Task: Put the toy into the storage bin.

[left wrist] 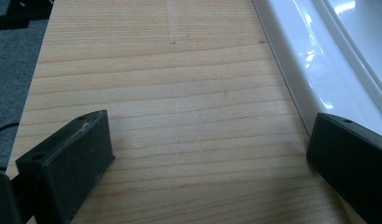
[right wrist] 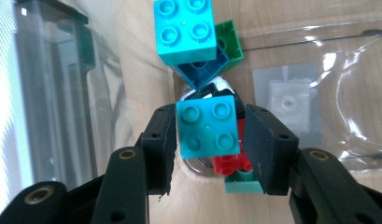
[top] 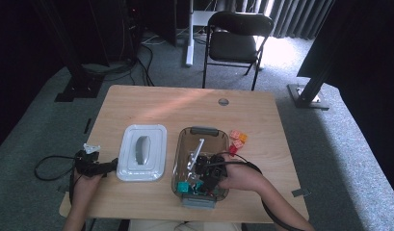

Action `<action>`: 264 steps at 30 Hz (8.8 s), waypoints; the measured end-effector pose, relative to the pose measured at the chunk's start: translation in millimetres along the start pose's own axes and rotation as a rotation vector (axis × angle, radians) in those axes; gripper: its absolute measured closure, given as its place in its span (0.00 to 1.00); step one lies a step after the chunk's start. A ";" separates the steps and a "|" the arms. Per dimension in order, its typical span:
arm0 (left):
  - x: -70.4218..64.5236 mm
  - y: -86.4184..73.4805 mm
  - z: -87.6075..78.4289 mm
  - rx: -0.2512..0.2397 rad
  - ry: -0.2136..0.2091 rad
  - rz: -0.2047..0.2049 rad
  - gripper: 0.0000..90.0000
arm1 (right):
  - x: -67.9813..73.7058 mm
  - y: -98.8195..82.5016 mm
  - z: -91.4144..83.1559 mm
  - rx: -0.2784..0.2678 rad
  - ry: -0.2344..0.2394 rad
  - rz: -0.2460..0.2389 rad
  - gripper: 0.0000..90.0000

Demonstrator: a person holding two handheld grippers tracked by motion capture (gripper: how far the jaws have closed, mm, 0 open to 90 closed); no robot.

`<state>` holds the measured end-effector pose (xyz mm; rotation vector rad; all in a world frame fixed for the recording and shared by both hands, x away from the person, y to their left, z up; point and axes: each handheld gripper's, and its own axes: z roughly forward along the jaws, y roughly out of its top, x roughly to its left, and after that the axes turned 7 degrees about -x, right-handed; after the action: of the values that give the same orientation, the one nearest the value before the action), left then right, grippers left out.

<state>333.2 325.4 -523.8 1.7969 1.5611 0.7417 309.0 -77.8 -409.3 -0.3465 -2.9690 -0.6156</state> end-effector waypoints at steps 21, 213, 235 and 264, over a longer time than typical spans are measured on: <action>0.0 0.0 -0.1 0.001 0.000 0.001 0.01 | -21.4 -60.2 -89.1 -0.227 -0.157 0.174 0.57; -0.1 -1.3 -1.7 0.001 -0.002 0.005 0.01 | -184.2 -186.7 -23.0 -0.018 -0.416 0.807 0.65; -0.1 -1.4 -1.7 0.001 -0.002 0.005 0.01 | -132.6 -149.7 -68.8 -0.134 -0.338 0.647 0.65; 0.0 -1.3 -1.8 0.002 -0.003 0.005 0.01 | -46.4 -65.5 -113.5 -0.272 -0.213 0.273 0.65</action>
<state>331.0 325.6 -523.6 1.8033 1.5572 0.7396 343.1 -191.3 -336.6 -0.8732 -2.9500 -1.0027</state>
